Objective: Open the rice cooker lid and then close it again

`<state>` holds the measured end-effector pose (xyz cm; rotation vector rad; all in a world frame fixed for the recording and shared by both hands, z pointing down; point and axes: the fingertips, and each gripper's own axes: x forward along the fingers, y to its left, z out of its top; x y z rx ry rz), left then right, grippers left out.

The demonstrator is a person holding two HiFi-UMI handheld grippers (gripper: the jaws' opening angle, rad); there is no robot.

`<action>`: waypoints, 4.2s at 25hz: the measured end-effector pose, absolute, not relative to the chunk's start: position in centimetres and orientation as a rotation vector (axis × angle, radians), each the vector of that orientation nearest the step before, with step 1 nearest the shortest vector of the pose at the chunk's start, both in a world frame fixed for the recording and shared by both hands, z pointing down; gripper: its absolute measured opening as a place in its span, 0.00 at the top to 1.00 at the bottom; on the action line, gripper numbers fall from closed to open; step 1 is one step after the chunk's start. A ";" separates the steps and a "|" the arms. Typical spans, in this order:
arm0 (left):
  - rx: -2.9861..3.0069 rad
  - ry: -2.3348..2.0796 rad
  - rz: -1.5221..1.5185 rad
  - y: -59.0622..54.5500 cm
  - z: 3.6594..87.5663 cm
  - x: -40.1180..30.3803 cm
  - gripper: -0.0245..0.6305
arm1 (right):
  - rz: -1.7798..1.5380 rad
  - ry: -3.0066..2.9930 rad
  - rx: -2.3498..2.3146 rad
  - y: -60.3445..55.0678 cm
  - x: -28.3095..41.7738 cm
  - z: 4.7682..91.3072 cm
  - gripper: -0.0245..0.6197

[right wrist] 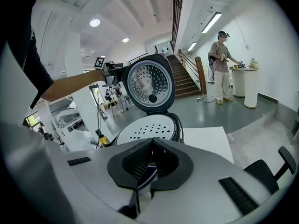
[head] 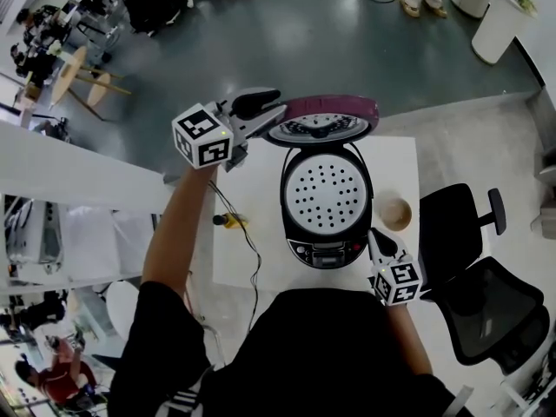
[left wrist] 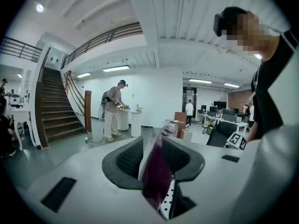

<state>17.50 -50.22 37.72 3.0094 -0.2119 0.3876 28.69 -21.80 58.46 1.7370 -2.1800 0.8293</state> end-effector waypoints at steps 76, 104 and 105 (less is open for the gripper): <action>3.049 0.096 1.113 -28.1 49.2 14.4 0.86 | 0.684 -2.228 1.817 -15.1 21.1 54.2 0.96; 2.924 0.140 1.148 -23.4 57.6 13.7 0.87 | 0.679 -2.195 1.855 -16.7 23.2 55.0 0.96; 2.917 0.142 1.147 -23.3 57.8 13.6 0.87 | 0.683 -2.194 1.852 -16.8 23.2 55.2 0.96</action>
